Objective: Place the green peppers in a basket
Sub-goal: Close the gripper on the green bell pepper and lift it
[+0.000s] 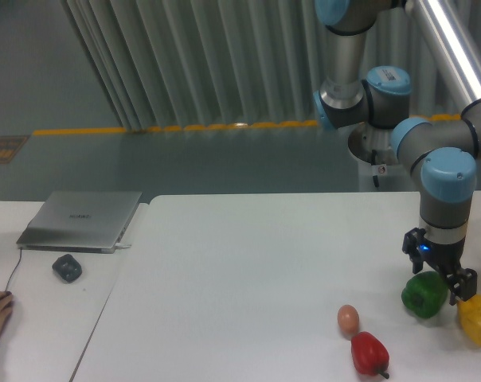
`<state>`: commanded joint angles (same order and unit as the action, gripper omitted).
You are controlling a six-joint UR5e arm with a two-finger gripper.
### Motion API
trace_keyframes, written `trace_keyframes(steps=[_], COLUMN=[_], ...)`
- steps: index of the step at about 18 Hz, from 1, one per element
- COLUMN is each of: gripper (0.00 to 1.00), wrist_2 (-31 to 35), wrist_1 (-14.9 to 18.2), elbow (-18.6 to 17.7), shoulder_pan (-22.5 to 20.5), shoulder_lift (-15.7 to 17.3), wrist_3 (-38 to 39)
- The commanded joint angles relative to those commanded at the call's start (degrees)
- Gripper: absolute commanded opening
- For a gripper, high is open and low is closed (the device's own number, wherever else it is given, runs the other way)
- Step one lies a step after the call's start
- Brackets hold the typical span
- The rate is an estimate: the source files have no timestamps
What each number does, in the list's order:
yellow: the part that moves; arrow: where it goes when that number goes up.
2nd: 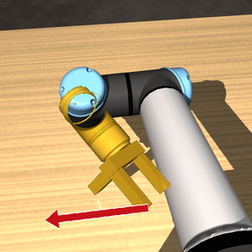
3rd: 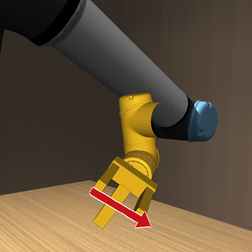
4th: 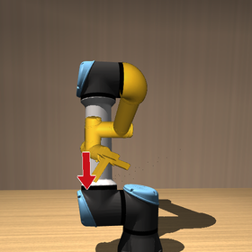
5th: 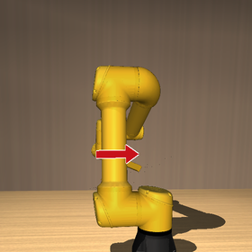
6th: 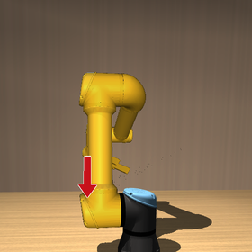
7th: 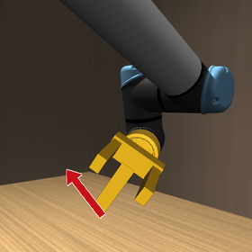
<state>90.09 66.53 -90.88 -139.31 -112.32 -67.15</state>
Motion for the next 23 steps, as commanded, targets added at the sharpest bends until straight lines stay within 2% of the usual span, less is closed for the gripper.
trace_keyframes(steps=[12,15,16,19,21,23], gripper=[0.99,0.85,0.73,0.64,0.46,0.40], wrist_2=[1.58,1.58,1.58,1.67,1.85,2.37], wrist_1=[-0.09,0.00,0.09,0.09,0.35,0.70], elbow=[-0.53,-0.53,-0.53,-0.53,0.00,0.96], shoulder_pan=[1.14,1.23,1.23,1.23,1.14,1.14], shoulder_lift=[-0.70,-0.79,-0.79,-0.79,-0.70,-0.62], wrist_3=[0.53,0.70,0.70,0.62,0.61,0.44])
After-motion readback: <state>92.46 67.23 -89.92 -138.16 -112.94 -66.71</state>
